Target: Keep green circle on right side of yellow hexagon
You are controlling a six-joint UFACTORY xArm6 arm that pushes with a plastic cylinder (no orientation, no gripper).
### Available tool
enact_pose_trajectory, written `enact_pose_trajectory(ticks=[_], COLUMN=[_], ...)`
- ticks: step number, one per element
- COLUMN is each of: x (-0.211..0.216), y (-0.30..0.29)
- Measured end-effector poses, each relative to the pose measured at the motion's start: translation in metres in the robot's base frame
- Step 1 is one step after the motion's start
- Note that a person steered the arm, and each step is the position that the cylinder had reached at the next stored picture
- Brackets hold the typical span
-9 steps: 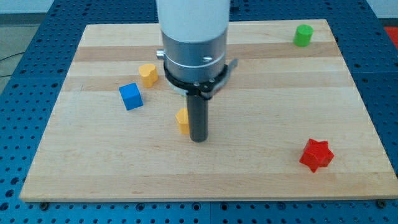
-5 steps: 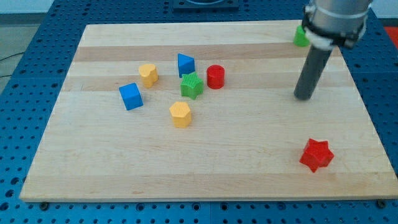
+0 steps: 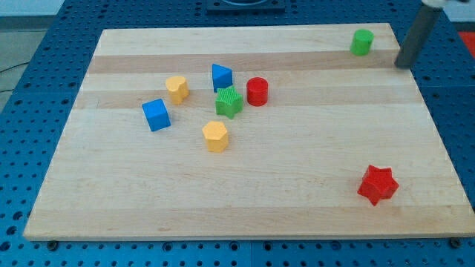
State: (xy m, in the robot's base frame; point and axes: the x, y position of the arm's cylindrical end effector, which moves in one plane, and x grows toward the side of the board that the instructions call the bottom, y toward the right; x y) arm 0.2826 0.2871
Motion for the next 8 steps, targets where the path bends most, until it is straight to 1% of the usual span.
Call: enact_pose_trajectory(ticks=[1,2,3,4,5,6,7,8], x=[-0.065,-0.033,0.055,0.057,0.108,0.141,0.105,0.106], y=[-0.030,-0.083,-0.101,-0.101,-0.101,-0.098,-0.074,-0.045])
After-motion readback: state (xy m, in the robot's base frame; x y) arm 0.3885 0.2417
